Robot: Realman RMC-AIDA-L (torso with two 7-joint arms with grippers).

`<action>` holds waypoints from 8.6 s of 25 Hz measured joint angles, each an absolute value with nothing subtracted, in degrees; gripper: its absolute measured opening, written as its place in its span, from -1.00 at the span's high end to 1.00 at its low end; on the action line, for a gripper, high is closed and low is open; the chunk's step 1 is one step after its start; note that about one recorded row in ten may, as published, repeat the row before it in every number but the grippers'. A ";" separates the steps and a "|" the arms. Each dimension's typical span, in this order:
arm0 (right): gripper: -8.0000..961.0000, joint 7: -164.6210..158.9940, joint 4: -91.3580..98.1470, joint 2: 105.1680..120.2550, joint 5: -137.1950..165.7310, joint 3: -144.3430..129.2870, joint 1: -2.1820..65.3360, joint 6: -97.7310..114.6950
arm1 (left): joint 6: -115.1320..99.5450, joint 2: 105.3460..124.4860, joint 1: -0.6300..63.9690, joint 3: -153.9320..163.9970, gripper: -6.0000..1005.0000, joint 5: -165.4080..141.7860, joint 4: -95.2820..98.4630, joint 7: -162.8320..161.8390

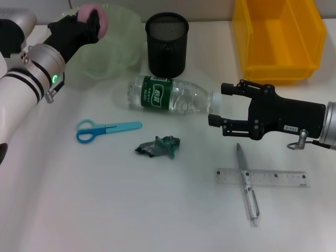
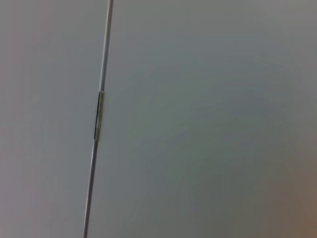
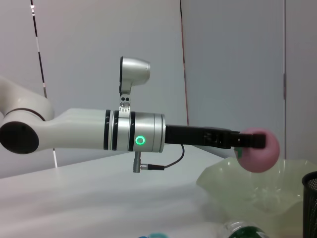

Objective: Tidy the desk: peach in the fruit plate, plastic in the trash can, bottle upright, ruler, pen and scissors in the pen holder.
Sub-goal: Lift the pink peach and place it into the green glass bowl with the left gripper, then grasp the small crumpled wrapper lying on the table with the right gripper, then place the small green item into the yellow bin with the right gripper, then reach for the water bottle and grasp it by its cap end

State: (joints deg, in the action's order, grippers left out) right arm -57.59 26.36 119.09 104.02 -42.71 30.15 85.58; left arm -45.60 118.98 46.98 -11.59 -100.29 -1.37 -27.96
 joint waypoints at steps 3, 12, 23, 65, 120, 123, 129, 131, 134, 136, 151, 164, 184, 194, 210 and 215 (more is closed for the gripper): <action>-0.74 -57.58 26.32 119.09 103.42 -42.71 30.13 85.60 | -45.48 118.99 46.98 -11.60 0.37 -100.43 -1.39 -27.95; -0.74 -57.56 26.09 119.09 102.70 -42.68 29.74 86.02 | -45.21 119.00 46.96 -11.61 -0.15 -100.39 -1.65 -28.19; -0.74 -57.94 25.99 118.63 98.40 -42.17 27.87 85.88 | -50.98 118.52 45.67 -10.50 -0.59 -103.24 -2.58 -33.01; -0.71 -73.66 29.29 119.34 123.88 -54.10 49.06 82.46 | -104.00 113.26 22.76 28.62 -0.58 -117.17 28.17 -64.48; 0.42 -72.87 25.64 119.73 105.34 -83.67 49.93 61.81 | -104.10 113.64 23.38 28.47 -0.57 -116.80 28.21 -65.04; 0.71 -72.84 25.84 119.45 103.58 -82.49 49.19 63.35 | -104.04 113.60 23.38 28.26 -0.57 -116.80 28.21 -65.02; 0.99 -71.35 31.36 119.12 100.57 -72.11 42.87 71.20 | -104.00 113.39 23.25 28.03 -0.57 -116.69 28.21 -64.76; 0.99 -69.29 31.99 119.22 97.66 -66.76 40.58 74.00 | -103.99 113.38 23.22 28.03 -0.57 -116.65 28.21 -64.67; 0.97 -65.66 31.33 119.17 89.73 -61.61 37.12 75.95 | -103.97 113.35 23.23 28.03 -0.57 -116.64 28.21 -64.63; 0.96 -62.21 30.17 119.20 83.05 -58.70 34.52 75.23 | -103.96 113.31 23.33 28.10 -0.57 -116.63 28.21 -64.62; 0.90 -53.73 19.59 119.15 61.44 -46.12 31.59 59.73 | -104.18 113.12 24.70 28.46 -0.57 -116.89 28.30 -64.83; 0.16 -54.50 20.33 119.09 61.22 -45.77 32.25 56.81 | -104.42 113.10 24.76 28.48 -0.56 -116.99 28.30 -64.76; -0.63 -74.66 28.66 112.51 89.78 -46.29 24.05 88.07 | -101.41 116.26 34.03 28.53 -0.56 -116.76 28.30 -66.11; -0.75 -63.23 29.93 113.89 101.45 -46.07 19.86 82.66 | -88.51 118.00 44.83 39.05 -0.55 -117.17 31.08 -73.78; -0.75 -62.41 29.49 114.79 103.64 -45.71 19.17 78.74 | -58.56 119.17 59.13 82.53 -0.52 -115.58 34.82 -91.55; -0.75 -62.39 29.69 114.78 103.69 -45.70 19.16 78.74 | -53.02 119.18 59.93 92.08 -0.51 -115.55 35.98 -93.69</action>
